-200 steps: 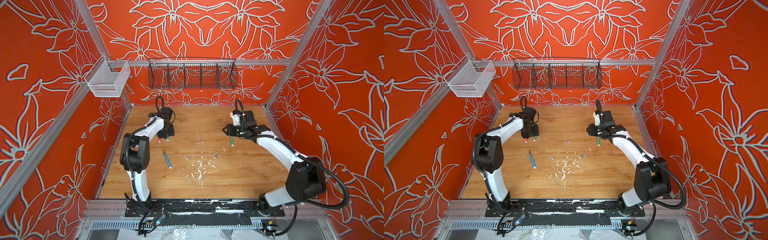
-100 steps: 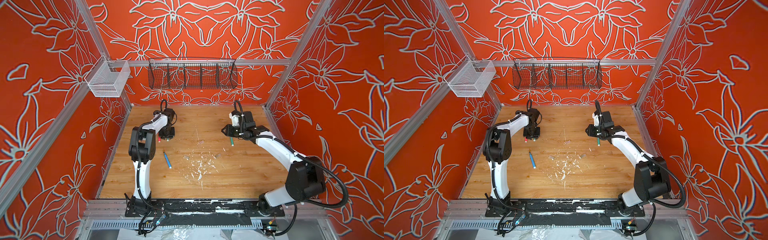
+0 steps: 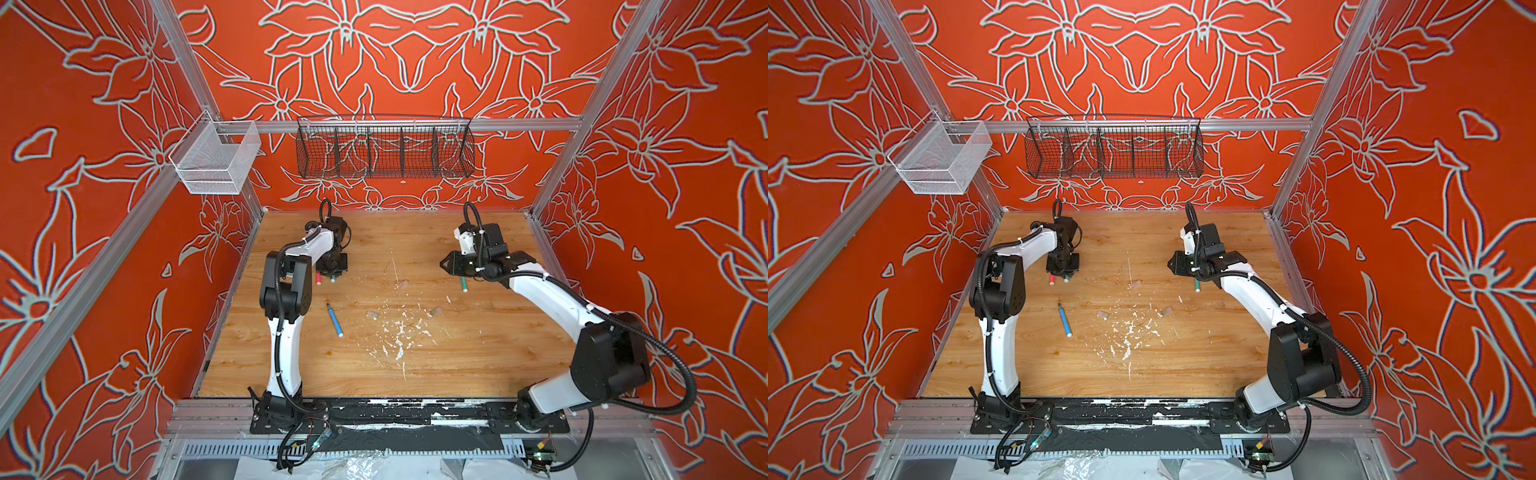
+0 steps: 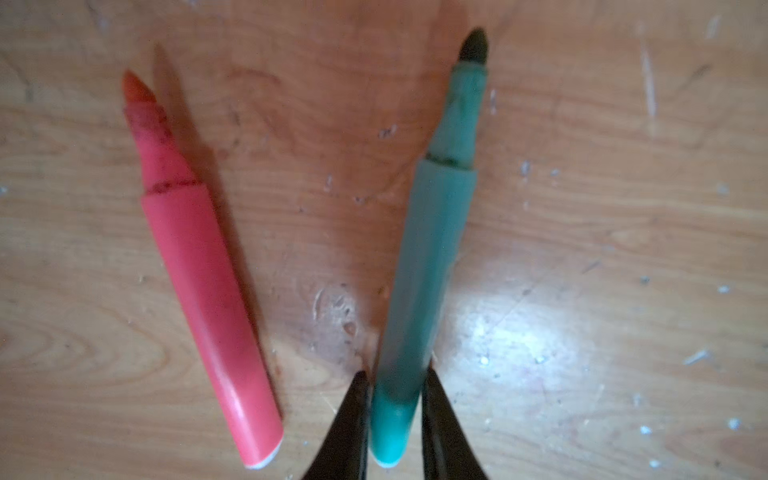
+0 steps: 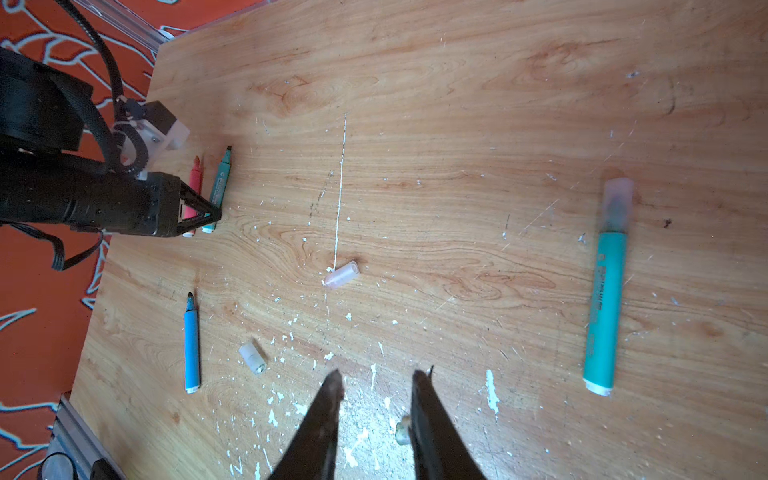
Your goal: Insert the pens into the pen caps
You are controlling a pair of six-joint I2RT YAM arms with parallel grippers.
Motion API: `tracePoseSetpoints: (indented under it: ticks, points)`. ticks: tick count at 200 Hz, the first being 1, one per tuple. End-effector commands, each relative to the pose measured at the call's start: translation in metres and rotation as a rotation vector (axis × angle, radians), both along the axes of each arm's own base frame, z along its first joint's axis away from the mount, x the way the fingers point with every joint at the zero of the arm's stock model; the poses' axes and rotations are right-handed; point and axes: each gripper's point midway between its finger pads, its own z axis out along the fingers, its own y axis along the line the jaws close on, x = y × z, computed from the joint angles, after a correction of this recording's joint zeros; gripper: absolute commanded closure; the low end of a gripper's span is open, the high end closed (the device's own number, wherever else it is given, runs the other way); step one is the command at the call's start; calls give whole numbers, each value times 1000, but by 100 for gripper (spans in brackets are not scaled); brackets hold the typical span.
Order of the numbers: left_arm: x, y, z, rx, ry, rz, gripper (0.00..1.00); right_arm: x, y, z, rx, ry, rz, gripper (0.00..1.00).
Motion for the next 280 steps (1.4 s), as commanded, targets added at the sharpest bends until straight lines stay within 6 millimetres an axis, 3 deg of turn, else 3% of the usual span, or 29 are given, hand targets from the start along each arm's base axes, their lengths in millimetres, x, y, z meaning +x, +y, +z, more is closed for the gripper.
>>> tracePoseSetpoints:
  ticks: [1,16,35,49,68,115,131,177,229,255,280]
  points:
    - [-3,0,-13,-7,42,-10,78,2,4,13,-2,-17,25,69]
    - [-6,2,-15,0,52,-14,76,3,5,19,3,-27,27,69]
    - [-7,3,-17,7,56,-15,64,3,8,23,22,-34,32,69]
    - [-8,3,-18,10,61,-15,64,5,8,25,26,-36,30,69]
    - [-11,2,-20,17,76,-24,78,5,8,29,26,-36,30,69]
    - [-11,-10,-18,23,60,-67,91,3,8,37,40,-52,27,68]
    - [-8,-21,-6,18,29,-93,95,1,9,39,44,-53,32,68]
    - [-4,-79,52,-94,-171,-209,97,1,14,34,85,-45,27,65]
    - [-28,-166,113,-345,-324,-393,97,3,25,40,232,-49,-8,54]
    - [-47,-203,148,-508,-404,-495,98,-3,46,61,324,-77,37,49]
    - [-63,-227,172,-623,-478,-559,97,-10,70,75,335,-89,107,48]
